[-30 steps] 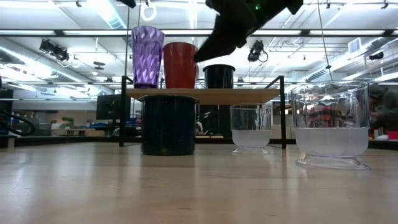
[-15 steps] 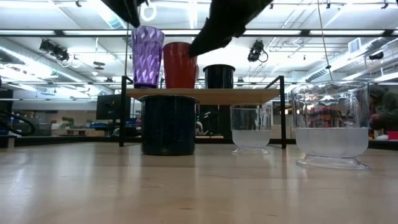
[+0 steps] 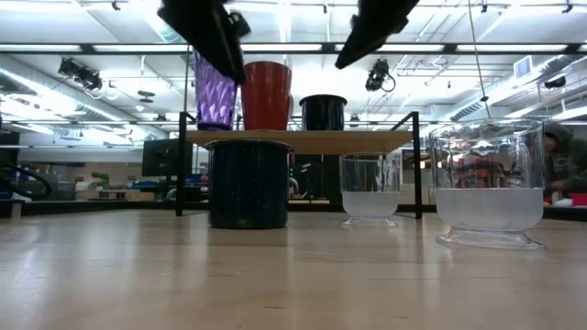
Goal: Stack small to large cups/mugs on shelf
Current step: Put the black mug on the shelf aligned with the other black mug
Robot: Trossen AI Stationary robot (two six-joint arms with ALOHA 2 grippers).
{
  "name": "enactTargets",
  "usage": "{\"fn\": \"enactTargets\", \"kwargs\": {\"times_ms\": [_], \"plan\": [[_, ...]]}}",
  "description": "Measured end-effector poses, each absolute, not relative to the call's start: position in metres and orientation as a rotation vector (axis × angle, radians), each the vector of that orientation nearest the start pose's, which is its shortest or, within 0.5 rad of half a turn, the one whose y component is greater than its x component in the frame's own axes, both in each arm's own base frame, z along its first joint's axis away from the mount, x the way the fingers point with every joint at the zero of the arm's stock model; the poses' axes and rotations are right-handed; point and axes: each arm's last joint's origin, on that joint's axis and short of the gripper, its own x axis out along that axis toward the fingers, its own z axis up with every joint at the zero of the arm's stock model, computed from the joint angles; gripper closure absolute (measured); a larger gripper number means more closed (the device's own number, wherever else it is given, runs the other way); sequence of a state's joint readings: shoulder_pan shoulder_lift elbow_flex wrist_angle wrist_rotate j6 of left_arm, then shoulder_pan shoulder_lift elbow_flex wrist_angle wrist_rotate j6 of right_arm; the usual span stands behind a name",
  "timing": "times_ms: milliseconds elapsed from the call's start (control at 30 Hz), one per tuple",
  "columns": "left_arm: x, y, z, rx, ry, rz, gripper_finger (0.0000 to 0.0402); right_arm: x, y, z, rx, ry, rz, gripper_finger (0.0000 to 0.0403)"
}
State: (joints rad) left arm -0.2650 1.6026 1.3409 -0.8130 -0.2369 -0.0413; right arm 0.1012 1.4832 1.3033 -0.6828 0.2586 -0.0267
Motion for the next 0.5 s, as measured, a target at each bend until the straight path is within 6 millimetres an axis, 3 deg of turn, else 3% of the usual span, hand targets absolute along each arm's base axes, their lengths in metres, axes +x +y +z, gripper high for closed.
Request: {"fn": "enactTargets", "kwargs": {"times_ms": [200, 500], "plan": [[0.337, -0.078, 0.247, 0.226, 1.156, 0.007, 0.0217, 0.289, 0.009, 0.329, -0.151, 0.827, -0.222, 0.0254], [0.37, -0.08, 0.249, 0.15, 1.187, 0.012, 0.0208, 0.27, 0.0, 0.343, -0.136, 0.809, -0.268, 0.0259]]}}
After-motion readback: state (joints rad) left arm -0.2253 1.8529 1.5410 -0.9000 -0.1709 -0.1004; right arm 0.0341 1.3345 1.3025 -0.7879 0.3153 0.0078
